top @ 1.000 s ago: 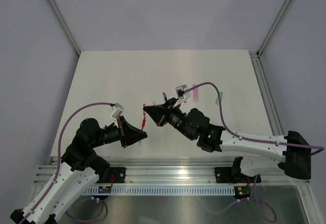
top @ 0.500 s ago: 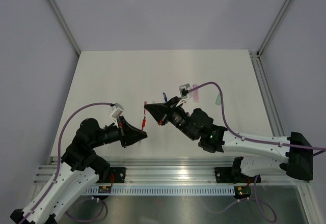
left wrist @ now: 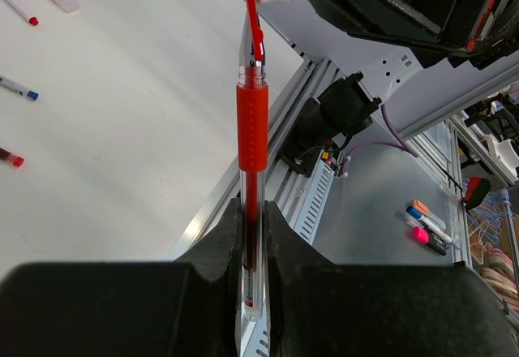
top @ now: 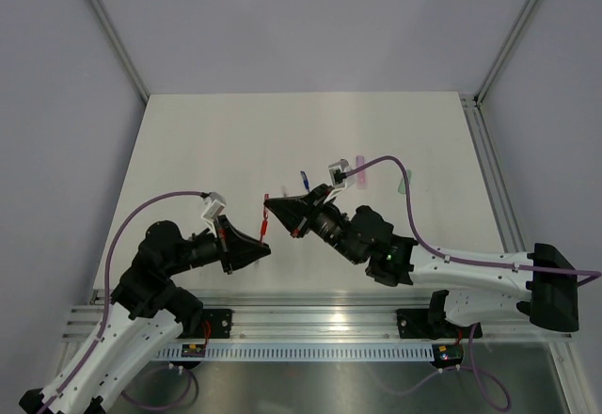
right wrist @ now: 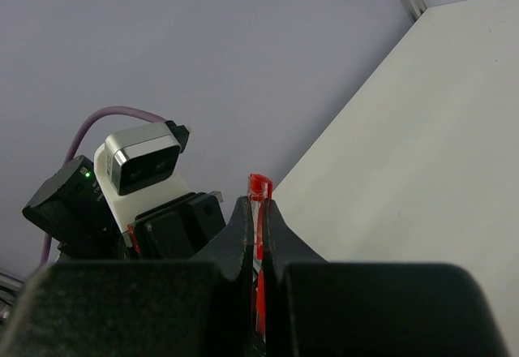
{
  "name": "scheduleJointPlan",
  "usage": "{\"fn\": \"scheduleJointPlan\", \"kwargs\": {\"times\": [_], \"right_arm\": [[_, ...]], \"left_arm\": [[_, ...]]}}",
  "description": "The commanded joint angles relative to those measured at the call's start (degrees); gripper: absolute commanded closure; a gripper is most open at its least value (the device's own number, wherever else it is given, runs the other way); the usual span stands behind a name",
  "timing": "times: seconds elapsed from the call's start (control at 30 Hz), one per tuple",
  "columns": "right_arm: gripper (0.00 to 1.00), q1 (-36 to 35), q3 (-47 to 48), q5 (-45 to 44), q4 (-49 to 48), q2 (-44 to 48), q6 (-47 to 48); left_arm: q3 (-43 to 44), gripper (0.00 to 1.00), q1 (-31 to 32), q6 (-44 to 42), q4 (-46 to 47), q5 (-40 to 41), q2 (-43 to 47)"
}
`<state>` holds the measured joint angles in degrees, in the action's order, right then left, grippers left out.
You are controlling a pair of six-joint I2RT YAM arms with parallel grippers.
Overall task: Insert the pens into the pen caps
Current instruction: Insert the pen into the pen cap.
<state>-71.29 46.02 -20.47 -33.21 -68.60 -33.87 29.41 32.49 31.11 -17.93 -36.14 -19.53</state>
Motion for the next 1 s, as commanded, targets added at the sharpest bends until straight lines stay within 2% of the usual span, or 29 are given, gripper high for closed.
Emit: {"fn": "scheduleJointPlan", "kwargs": {"times": [0.0, 0.53, 0.97], "right_arm": [[1.0, -0.7, -0.58, -2.91, -2.65, 0.13, 1.35], [1.0, -0.61, 3.9, -1.15, -1.76, -1.45, 2.49], [1.0, -0.61, 1.27, -4.32, -3.35, 0.22, 2.67]], "left_arm": [[-0.23, 1.0, -0.23, 0.26, 2.81, 0.63, 0.72], [-0.58, 1.0, -0.23, 0.79, 4.84, -3.32, -0.95], [-0.58, 1.0, -0.23, 0.7, 4.75, -1.83, 0.98]]}}
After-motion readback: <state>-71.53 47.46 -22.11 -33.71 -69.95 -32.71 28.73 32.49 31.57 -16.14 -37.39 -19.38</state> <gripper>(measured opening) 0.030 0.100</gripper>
